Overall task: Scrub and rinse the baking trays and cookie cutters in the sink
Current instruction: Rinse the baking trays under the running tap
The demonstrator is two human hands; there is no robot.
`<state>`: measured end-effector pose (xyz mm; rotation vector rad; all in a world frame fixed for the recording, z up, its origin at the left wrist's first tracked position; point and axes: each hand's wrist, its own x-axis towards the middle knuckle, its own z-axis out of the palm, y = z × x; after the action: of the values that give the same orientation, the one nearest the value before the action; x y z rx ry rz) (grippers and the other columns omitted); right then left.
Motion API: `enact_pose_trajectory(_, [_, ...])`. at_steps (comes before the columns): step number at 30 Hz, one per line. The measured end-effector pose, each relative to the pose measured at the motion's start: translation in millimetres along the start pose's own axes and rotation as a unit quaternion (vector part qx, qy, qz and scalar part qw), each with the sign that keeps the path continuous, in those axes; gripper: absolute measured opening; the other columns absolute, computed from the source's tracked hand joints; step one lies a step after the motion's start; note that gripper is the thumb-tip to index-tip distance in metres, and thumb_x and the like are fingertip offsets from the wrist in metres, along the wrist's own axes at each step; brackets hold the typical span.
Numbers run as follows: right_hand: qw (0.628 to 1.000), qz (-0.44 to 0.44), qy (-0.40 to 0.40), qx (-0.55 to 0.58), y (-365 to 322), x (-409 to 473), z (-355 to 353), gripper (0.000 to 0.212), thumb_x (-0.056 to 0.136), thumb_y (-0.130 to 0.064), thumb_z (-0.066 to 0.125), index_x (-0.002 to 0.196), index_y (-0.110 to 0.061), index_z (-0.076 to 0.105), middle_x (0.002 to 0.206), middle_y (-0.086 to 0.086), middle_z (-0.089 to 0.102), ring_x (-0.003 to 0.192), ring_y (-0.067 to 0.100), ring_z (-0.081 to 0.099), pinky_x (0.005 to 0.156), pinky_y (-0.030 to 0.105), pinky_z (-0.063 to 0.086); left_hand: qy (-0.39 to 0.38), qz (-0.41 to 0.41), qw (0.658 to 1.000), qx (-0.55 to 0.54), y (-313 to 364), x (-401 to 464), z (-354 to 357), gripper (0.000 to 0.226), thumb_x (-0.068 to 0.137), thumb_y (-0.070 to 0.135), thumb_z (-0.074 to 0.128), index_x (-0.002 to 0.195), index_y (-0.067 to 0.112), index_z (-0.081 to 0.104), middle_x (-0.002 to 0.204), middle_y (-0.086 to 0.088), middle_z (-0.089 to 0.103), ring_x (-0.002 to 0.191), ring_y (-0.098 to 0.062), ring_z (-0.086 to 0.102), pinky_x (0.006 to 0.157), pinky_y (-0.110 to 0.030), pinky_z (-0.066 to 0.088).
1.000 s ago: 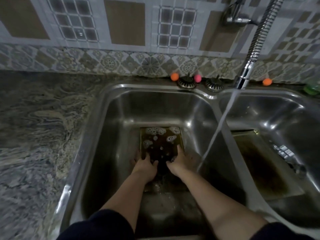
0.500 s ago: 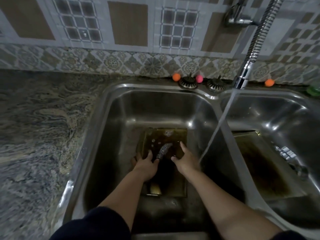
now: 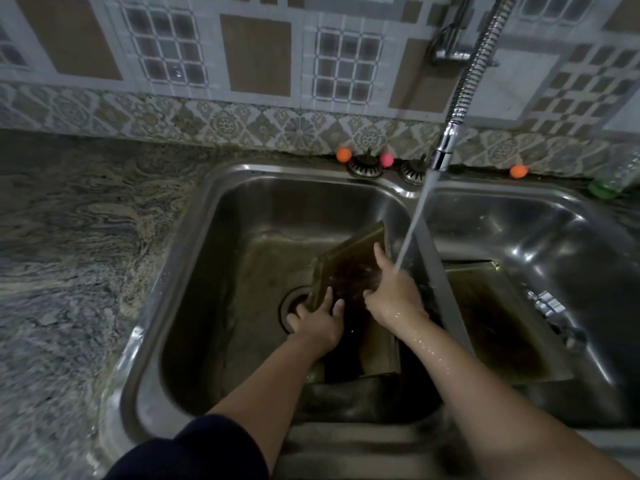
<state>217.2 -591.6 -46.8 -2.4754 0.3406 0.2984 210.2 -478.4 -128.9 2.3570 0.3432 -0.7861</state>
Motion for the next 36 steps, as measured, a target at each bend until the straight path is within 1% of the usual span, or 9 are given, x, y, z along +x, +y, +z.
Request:
enact_pose_trajectory(3, [0.997,-0.047,0.026,0.054,15.0,-6.5,-16.5,0.087,0.091,-0.010,0.060,0.149,-0.045,0.006,0.144,0.003,0.044,0.105,0.017,0.062,0.064,0.018,0.051,0.022,0.045,0.998,-0.037,9.7,-17.7,1.1,0.053,0.096,0.059,0.011,0.147,0.050,-0.002,0.156,-0.018,0.000,0.142,-0.040,0.004,0.115,-0.051,0.010])
enact_pose_trajectory(7, [0.986,-0.094,0.037,0.130,33.4,-21.0,-39.6,0.088,0.088,-0.007,0.065,0.150,-0.043,0.014,0.154,-0.007,0.030,0.139,0.014,0.032,0.102,0.026,0.037,0.057,0.114,0.990,-0.066,15.5,-36.5,-4.4,0.057,0.096,0.059,0.016,0.147,0.048,-0.008,0.157,-0.009,-0.009,0.139,-0.039,0.022,0.113,-0.048,0.024])
enact_pose_trajectory(9, [0.980,-0.114,0.037,0.159,42.5,-28.8,-46.2,0.088,0.087,-0.006,0.066,0.149,-0.044,0.017,0.154,-0.010,0.028,0.140,0.010,0.028,0.107,0.025,0.030,0.078,0.143,0.982,-0.096,17.9,-43.6,-5.8,0.065,0.097,0.055,0.024,0.145,0.044,-0.019,0.157,-0.008,-0.008,0.134,-0.037,0.035,0.106,-0.041,0.034])
enact_pose_trajectory(13, [0.967,-0.140,0.047,0.205,62.0,-38.8,-53.4,0.089,0.085,-0.005,0.068,0.146,-0.049,0.021,0.153,-0.009,0.032,0.139,0.008,0.030,0.112,0.029,0.030,0.120,0.160,0.953,-0.227,21.0,-54.4,-9.8,0.089,0.098,0.040,0.042,0.143,0.024,-0.033,0.151,-0.015,0.033,0.128,-0.030,0.046,0.093,-0.028,0.037])
enact_pose_trajectory(17, [0.956,-0.133,0.018,0.260,71.1,-36.8,-52.8,0.089,0.084,-0.005,0.069,0.143,-0.055,0.024,0.153,-0.008,0.033,0.140,0.014,0.033,0.109,0.046,0.039,0.130,0.205,0.926,-0.288,10.0,-60.7,-19.1,0.094,0.089,0.041,0.059,0.150,0.034,-0.011,0.144,0.001,0.045,0.130,-0.021,0.045,0.105,-0.038,0.037])
enact_pose_trajectory(20, [0.961,-0.154,0.002,0.231,65.0,-30.2,-48.8,0.085,0.086,-0.012,0.069,0.147,-0.048,0.022,0.155,-0.007,0.029,0.142,0.014,0.028,0.113,0.042,0.033,0.161,0.248,0.894,-0.336,1.5,-69.3,-22.5,0.086,0.081,0.032,0.072,0.141,0.051,0.014,0.124,0.022,0.048,0.123,-0.005,0.044,0.104,-0.031,0.037])
enact_pose_trajectory(24, [0.979,-0.149,-0.051,0.132,50.4,-15.1,-41.1,0.084,0.092,-0.033,0.060,0.150,-0.043,0.000,0.159,-0.005,0.016,0.144,0.019,0.022,0.111,0.041,0.030,0.221,0.258,0.860,-0.381,-6.2,-74.9,-30.5,0.088,0.078,0.022,0.076,0.145,0.043,0.023,0.123,0.022,0.052,0.120,-0.001,0.049,0.105,-0.027,0.041])
enact_pose_trajectory(30, [0.981,-0.126,-0.144,0.036,16.2,-9.9,-29.4,0.078,0.094,-0.047,0.050,0.148,-0.047,-0.007,0.161,0.006,0.004,0.146,0.032,0.014,0.114,0.050,0.026,0.351,0.267,0.853,-0.279,-5.8,-84.5,-43.9,0.093,0.081,0.015,0.073,0.145,0.050,0.017,0.134,0.021,0.049,0.120,0.006,0.046,0.095,-0.017,0.040])
enact_pose_trajectory(36, [0.963,-0.104,-0.115,0.219,-40.0,-9.5,-42.5,0.081,0.091,-0.064,0.041,0.151,-0.038,-0.006,0.161,0.002,0.012,0.145,0.026,0.020,0.115,0.046,0.024,0.464,0.280,0.838,-0.067,-4.0,-91.3,-39.3,0.089,0.087,0.023,0.065,0.143,0.057,0.005,0.129,0.013,0.059,0.105,-0.012,0.063,0.077,-0.035,0.056])
